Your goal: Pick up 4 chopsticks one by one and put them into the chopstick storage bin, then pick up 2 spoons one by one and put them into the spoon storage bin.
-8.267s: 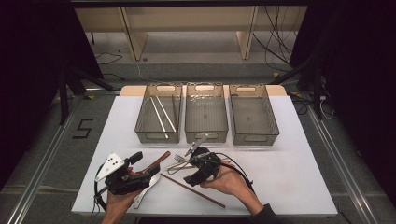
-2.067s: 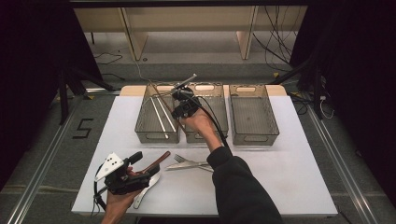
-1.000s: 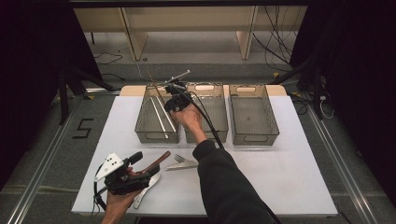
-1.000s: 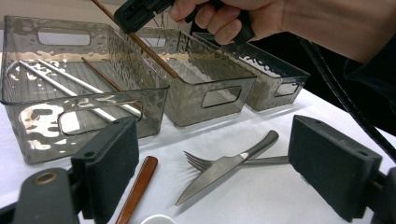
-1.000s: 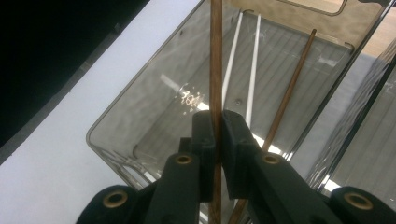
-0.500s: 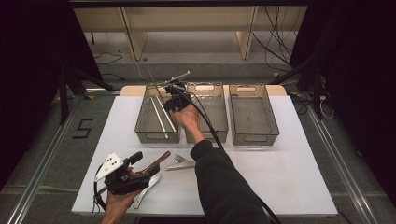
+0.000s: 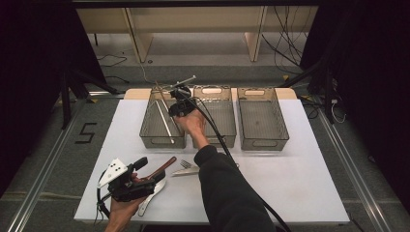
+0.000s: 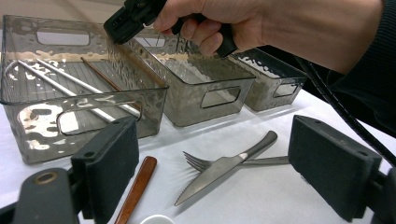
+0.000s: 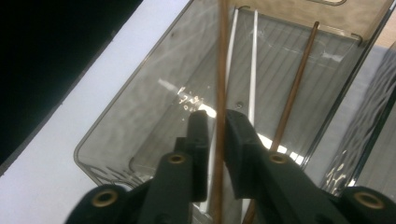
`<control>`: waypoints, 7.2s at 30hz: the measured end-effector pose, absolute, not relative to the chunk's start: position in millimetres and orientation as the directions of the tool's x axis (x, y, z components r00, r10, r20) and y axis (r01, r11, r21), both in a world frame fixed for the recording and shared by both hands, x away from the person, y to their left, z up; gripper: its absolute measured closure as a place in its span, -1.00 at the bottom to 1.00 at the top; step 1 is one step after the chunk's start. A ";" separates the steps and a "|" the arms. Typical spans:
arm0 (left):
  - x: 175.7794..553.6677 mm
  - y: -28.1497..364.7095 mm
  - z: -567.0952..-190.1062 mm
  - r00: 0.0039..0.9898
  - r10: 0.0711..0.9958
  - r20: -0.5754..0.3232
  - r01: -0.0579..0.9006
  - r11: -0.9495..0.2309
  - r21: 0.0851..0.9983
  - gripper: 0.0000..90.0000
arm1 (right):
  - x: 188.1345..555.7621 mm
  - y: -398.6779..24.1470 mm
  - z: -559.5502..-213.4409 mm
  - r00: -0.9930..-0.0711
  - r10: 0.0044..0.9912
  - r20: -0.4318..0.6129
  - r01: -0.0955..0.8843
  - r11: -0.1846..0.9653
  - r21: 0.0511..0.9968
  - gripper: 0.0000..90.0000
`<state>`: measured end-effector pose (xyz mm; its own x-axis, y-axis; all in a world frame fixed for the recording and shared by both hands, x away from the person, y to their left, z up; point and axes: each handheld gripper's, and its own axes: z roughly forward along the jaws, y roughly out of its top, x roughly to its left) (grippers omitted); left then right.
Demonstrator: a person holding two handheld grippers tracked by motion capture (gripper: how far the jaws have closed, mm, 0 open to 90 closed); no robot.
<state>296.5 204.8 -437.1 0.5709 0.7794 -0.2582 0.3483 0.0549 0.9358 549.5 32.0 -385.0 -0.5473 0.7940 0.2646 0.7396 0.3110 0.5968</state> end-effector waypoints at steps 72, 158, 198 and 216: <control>302.8 206.6 -437.7 0.527 0.799 -0.289 0.425 0.046 0.904 -0.65 | 403.8 -115.6 -374.6 -0.794 0.578 0.191 0.492 0.424 0.760 -0.23; 315.9 184.5 -462.8 0.512 0.855 -0.077 0.829 -0.469 0.306 0.35 | 301.6 -226.9 -436.8 -0.704 0.678 0.214 0.483 0.236 0.843 -0.33; 316.6 187.0 -457.0 0.575 0.805 -0.148 0.772 -0.474 0.423 0.67 | 300.4 -230.1 -436.1 -0.690 0.692 0.212 0.484 0.224 0.846 -0.30; 331.0 176.0 -433.6 0.598 0.776 -0.200 0.721 -0.412 0.557 0.68 | 300.0 -231.6 -434.9 -0.688 0.694 0.212 0.476 0.211 0.854 -0.31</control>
